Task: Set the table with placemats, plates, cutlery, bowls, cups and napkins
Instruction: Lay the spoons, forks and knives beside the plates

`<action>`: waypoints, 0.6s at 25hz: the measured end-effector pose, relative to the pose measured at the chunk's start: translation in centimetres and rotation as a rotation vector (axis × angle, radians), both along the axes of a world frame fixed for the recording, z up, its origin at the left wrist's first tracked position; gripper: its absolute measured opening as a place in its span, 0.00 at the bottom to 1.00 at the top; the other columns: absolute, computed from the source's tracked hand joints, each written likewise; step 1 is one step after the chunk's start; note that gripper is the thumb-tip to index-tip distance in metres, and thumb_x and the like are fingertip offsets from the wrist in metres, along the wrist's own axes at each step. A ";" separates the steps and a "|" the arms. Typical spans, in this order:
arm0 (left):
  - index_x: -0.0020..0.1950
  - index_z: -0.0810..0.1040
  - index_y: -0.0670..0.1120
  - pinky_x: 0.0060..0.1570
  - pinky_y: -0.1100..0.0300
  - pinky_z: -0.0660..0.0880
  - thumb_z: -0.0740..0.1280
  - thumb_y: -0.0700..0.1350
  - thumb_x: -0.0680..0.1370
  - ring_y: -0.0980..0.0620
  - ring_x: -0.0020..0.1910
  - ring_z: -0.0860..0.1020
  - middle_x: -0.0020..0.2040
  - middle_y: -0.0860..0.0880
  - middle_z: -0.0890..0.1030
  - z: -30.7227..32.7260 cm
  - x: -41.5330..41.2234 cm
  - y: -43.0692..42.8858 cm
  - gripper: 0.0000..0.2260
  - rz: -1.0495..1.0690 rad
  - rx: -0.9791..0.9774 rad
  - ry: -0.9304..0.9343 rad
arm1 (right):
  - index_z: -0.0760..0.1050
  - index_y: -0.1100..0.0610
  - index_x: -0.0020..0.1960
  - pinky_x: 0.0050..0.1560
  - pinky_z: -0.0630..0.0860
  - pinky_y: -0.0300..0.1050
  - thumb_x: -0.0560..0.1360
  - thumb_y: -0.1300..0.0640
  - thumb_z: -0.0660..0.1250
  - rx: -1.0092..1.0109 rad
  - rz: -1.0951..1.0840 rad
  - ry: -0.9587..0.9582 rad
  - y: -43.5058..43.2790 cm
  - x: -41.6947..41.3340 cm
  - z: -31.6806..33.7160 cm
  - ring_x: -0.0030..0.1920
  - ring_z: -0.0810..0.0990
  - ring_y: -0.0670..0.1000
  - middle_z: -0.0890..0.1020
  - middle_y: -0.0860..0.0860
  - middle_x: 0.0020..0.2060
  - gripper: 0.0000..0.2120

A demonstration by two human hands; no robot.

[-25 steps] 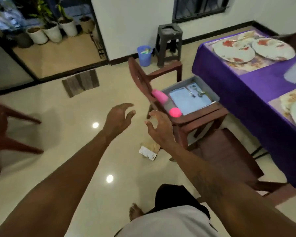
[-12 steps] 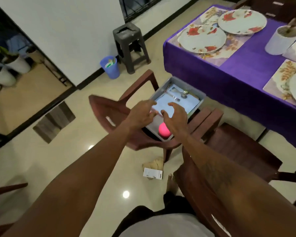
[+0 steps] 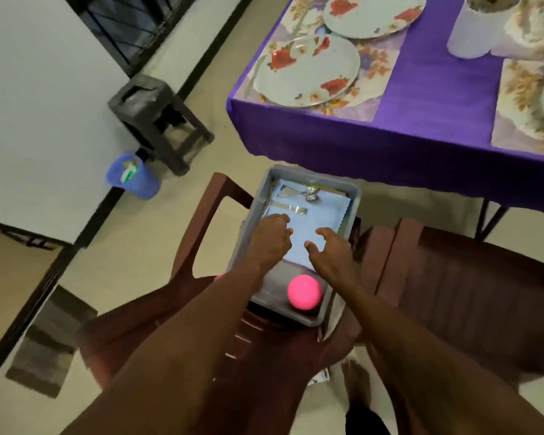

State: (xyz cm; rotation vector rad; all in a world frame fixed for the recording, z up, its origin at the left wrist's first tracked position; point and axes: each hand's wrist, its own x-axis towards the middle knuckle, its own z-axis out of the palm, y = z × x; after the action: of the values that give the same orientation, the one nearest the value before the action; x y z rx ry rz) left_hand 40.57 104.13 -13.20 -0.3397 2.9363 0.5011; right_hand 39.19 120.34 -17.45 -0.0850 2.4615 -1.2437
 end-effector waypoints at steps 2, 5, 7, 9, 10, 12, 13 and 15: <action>0.56 0.82 0.39 0.50 0.53 0.75 0.66 0.39 0.79 0.41 0.54 0.82 0.52 0.40 0.84 -6.8 -4.8 -2.2 0.08 -0.029 -0.035 -0.031 | 0.77 0.60 0.69 0.61 0.71 0.44 0.79 0.53 0.71 -0.004 -0.097 -0.071 -2.3 -2.9 -5.2 0.63 0.80 0.57 0.83 0.57 0.63 0.21; 0.58 0.80 0.38 0.54 0.53 0.75 0.65 0.35 0.77 0.40 0.57 0.81 0.56 0.39 0.83 -16.2 -9.9 -5.0 0.11 -0.071 -0.079 -0.140 | 0.77 0.60 0.68 0.59 0.71 0.42 0.79 0.53 0.71 -0.031 -0.159 -0.120 -5.3 -5.8 -12.2 0.62 0.81 0.57 0.83 0.57 0.62 0.20; 0.73 0.72 0.37 0.69 0.51 0.72 0.67 0.36 0.78 0.40 0.71 0.74 0.71 0.38 0.75 -21.4 -11.9 -6.5 0.22 -0.122 -0.094 -0.244 | 0.78 0.60 0.68 0.59 0.71 0.41 0.79 0.53 0.71 -0.044 -0.174 -0.116 -6.6 -7.0 -15.9 0.63 0.81 0.56 0.83 0.56 0.63 0.20; 0.80 0.61 0.38 0.74 0.46 0.67 0.69 0.37 0.78 0.40 0.78 0.64 0.79 0.39 0.65 -25.0 -13.4 -7.7 0.32 -0.206 -0.133 -0.279 | 0.79 0.60 0.67 0.56 0.69 0.38 0.79 0.53 0.71 -0.057 -0.204 -0.139 -7.0 -7.8 -18.5 0.62 0.81 0.55 0.83 0.56 0.62 0.19; 0.81 0.60 0.39 0.74 0.45 0.68 0.69 0.36 0.77 0.40 0.79 0.62 0.80 0.40 0.63 -26.1 -14.1 -7.9 0.34 -0.243 -0.169 -0.268 | 0.79 0.59 0.67 0.55 0.68 0.36 0.79 0.53 0.71 -0.055 -0.216 -0.153 -7.0 -8.0 -19.5 0.61 0.81 0.55 0.83 0.55 0.61 0.18; 0.77 0.67 0.41 0.68 0.46 0.73 0.68 0.35 0.77 0.40 0.74 0.68 0.75 0.40 0.71 -26.9 -15.2 -7.5 0.29 -0.252 -0.273 -0.201 | 0.80 0.59 0.65 0.54 0.68 0.36 0.78 0.53 0.72 -0.047 -0.236 -0.170 -6.7 -8.0 -21.0 0.58 0.82 0.53 0.84 0.54 0.59 0.17; 0.73 0.73 0.42 0.64 0.47 0.75 0.68 0.35 0.77 0.40 0.69 0.73 0.69 0.41 0.76 -26.9 -15.8 -7.1 0.23 -0.264 -0.359 -0.170 | 0.80 0.58 0.64 0.54 0.70 0.37 0.78 0.54 0.72 -0.050 -0.258 -0.182 -6.4 -8.1 -21.5 0.56 0.82 0.53 0.84 0.54 0.57 0.17; 0.64 0.81 0.43 0.62 0.49 0.73 0.70 0.38 0.78 0.41 0.61 0.78 0.59 0.43 0.83 -26.3 -16.0 -6.5 0.14 -0.337 -0.502 -0.170 | 0.81 0.58 0.62 0.55 0.75 0.40 0.77 0.55 0.73 -0.079 -0.304 -0.231 -6.0 -8.5 -21.4 0.54 0.83 0.52 0.85 0.53 0.55 0.15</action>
State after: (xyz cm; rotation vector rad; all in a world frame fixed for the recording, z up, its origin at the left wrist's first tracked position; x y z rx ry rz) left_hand 24.61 97.61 -39.52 0.0650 2.8253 -0.2982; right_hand 30.72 114.32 -38.86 0.4036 2.2819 -1.3856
